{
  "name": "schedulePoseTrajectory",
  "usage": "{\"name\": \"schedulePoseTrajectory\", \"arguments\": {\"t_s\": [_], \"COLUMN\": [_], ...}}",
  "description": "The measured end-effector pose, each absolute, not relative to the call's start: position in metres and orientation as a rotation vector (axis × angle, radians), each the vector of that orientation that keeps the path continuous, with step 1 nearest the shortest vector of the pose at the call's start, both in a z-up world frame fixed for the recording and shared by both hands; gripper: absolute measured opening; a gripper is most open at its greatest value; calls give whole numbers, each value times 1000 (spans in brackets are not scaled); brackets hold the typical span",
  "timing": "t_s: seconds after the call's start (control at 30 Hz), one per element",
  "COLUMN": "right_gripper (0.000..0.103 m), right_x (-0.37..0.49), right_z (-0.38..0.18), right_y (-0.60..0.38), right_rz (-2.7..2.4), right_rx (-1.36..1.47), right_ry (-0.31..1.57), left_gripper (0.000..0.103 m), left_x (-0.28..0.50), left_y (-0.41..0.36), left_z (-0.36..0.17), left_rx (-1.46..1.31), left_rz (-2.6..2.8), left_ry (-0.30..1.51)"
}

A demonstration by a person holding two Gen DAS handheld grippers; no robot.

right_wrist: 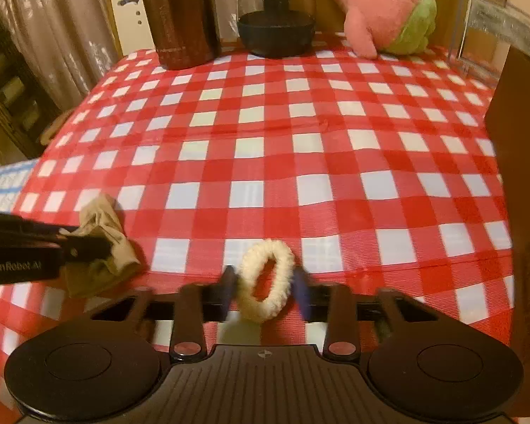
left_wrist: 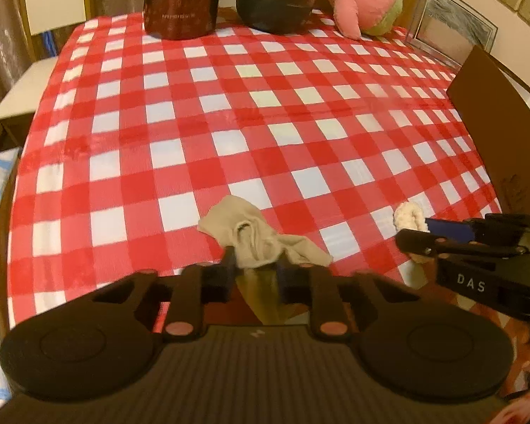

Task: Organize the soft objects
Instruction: 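Lift the hair tie and beige pouch over the brown box with both tools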

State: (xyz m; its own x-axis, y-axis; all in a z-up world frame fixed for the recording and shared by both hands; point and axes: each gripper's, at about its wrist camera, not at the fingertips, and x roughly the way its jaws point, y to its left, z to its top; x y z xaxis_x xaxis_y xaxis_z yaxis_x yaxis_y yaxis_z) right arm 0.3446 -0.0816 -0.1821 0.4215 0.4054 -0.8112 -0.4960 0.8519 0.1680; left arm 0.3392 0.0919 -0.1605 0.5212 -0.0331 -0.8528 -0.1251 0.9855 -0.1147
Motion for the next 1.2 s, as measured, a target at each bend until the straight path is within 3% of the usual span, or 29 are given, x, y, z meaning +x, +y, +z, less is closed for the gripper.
{"name": "schedulePoseTrajectory", "arguments": {"t_s": [0.2,1.2], "right_gripper": [19,18], "right_x": [341,273], "right_z": [-181,-118], "right_y": [-86,-160], "right_rz": [580,552], "right_rx": [-113,-1], "right_ry": [988,928], "left_gripper": [7,6], "left_x": [338,297], "left_y": [90,17], "left_z": [-156,-88], "left_rx": [-145,-40], "left_rz": [45,-97], "left_ry": [1021,942]}}
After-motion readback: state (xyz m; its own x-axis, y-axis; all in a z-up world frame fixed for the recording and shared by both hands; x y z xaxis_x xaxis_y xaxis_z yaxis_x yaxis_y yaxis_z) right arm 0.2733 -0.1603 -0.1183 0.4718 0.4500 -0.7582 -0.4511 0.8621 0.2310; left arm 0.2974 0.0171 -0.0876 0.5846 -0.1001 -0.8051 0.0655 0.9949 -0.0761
